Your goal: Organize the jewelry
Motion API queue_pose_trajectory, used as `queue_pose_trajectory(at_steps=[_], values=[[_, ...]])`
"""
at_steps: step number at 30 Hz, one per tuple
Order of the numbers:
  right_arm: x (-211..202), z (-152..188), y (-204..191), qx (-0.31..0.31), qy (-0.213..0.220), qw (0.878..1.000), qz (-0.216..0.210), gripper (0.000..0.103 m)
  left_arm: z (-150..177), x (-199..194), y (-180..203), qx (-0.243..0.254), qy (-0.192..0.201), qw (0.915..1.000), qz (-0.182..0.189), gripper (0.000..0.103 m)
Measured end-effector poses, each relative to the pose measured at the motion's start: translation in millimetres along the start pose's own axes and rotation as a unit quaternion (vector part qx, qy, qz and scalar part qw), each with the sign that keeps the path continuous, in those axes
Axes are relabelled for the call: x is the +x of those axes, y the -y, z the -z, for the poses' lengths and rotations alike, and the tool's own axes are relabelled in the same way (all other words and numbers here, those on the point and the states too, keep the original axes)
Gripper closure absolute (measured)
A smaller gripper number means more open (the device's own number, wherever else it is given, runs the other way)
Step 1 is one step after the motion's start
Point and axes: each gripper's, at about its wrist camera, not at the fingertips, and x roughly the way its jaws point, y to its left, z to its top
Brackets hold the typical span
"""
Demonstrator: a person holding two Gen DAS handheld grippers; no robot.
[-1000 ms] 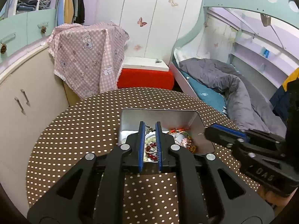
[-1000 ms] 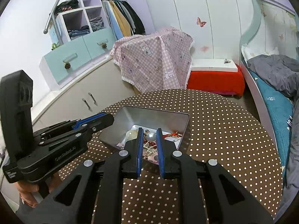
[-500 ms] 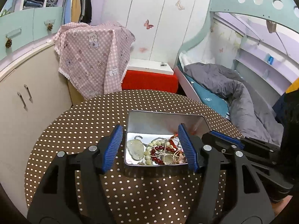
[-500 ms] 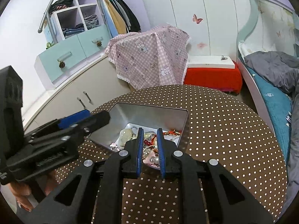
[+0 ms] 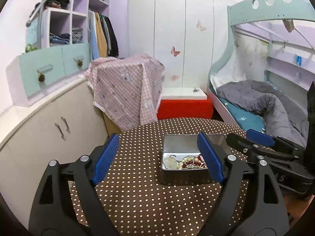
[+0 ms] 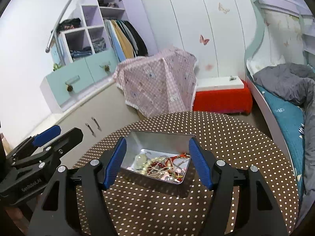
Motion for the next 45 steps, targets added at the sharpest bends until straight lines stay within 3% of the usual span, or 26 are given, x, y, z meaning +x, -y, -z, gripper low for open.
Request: queue_pose_trajectory(at_steps=[7,16,22,30,37,45], values=[[-40,-5,-15,-0.007,0.030,0.999,-0.007,0.038,1,-40,-14,-0.024,0.024,0.9994,-0.006,0.015],[-97,15,-21,0.003,0.060,0.998,0.010,0.032,19,-87,-34,-0.043,0.038,0.9979,-0.030,0.011],[-125,36,-49,-0.034,0.079,0.996,0.034,0.029,33,-127,-24,-0.033,0.063,0.9973,-0.018,0.008],[-172,50,-82,-0.081,0.130,0.987,0.051,0.013,43,-166,-15,-0.028,0.095,0.9951,0.000,0.006],[-191,53,-96,-0.111,0.162,0.977,0.087,0.008,43,-186,-7,-0.014,0.127,0.9918,-0.005,0.006],[-204,62,-101,-0.121,0.180,0.971,0.099,0.008,46,-200,-5,-0.013,0.151,0.9885,0.001,0.006]])
